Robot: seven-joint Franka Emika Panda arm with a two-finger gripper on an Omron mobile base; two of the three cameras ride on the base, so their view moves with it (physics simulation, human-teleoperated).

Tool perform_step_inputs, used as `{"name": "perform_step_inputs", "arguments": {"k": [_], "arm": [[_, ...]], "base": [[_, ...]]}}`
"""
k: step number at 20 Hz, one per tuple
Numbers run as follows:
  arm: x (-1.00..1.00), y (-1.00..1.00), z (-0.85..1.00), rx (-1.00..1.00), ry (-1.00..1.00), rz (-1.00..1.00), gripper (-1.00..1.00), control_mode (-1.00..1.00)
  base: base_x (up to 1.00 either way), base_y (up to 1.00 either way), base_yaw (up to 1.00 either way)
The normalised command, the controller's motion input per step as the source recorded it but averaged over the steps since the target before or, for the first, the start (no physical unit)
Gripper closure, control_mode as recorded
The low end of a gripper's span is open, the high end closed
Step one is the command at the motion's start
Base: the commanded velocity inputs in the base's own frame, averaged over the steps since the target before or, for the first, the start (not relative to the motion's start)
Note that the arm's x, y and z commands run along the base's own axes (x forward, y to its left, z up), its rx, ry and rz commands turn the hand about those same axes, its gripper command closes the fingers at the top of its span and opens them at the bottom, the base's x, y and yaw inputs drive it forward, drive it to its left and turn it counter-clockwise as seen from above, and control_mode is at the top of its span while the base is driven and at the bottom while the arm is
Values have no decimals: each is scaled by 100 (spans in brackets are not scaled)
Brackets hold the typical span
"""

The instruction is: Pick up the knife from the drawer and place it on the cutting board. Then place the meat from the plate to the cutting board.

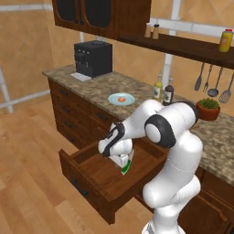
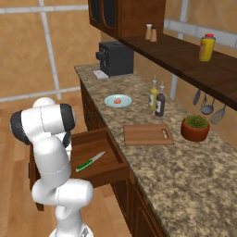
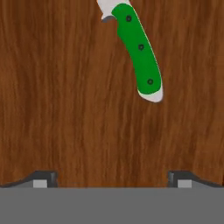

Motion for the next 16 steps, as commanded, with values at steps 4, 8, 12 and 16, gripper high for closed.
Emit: {"name": "perform_step_inputs", "arguments": {"k": [4,8,12,16], "arm": [[3,-34,0,-34,11,33,-100,-100],[0,-17,6,-20,1,36,-100,-100],[-1,-29,27,0,0,24,-100,-100],[0,-43,1,8,-1,9,-100,-100]], "base": [[0,0,0],[0,0,0],[0,0,0],[0,0,0]]}}
